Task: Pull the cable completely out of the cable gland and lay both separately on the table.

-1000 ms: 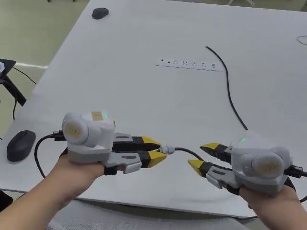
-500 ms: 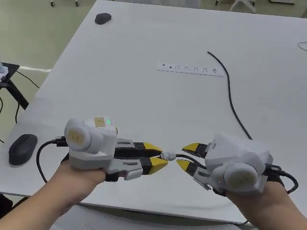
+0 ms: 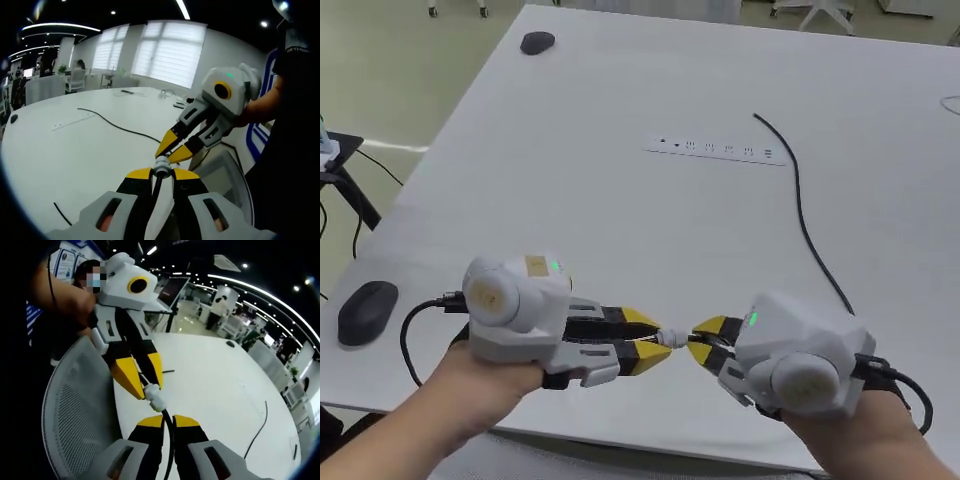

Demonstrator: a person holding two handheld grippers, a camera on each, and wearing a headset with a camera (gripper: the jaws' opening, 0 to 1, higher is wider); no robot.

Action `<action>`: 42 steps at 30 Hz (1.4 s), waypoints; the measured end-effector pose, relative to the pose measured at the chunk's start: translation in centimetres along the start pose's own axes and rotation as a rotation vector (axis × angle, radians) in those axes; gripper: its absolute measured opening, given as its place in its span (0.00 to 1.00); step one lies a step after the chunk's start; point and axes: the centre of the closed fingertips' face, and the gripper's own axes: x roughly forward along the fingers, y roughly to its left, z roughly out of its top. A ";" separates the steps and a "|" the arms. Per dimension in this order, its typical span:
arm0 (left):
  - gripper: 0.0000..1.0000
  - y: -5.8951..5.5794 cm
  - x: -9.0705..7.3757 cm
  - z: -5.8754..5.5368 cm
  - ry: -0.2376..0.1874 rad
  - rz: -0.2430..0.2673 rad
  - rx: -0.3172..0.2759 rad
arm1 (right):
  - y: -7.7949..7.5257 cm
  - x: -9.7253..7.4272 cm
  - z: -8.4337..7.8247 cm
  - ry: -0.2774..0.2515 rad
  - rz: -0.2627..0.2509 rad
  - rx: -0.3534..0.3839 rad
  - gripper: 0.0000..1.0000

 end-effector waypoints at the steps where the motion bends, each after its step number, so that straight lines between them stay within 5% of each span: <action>1: 0.15 0.0 0.0 0.0 0.000 0.000 0.003 | 0.0 0.0 0.0 -0.004 0.002 0.015 0.01; 14: 0.15 -0.1 -0.3 0.5 -0.022 0.013 0.029 | -1.6 -0.7 -2.0 -0.024 -0.066 0.166 0.01; 27: 0.15 -0.4 -0.3 0.9 -0.033 0.016 0.034 | -3.2 -1.2 -5.5 -0.055 -0.143 0.402 0.01; 34: 0.15 -0.4 -0.2 0.9 -0.032 0.016 0.037 | -4.1 -1.2 -8.3 -0.027 -0.201 0.549 0.00; 42: 0.15 -0.7 0.0 0.4 -0.022 0.011 0.036 | -3.3 -0.7 -10.3 0.037 -0.195 0.627 0.00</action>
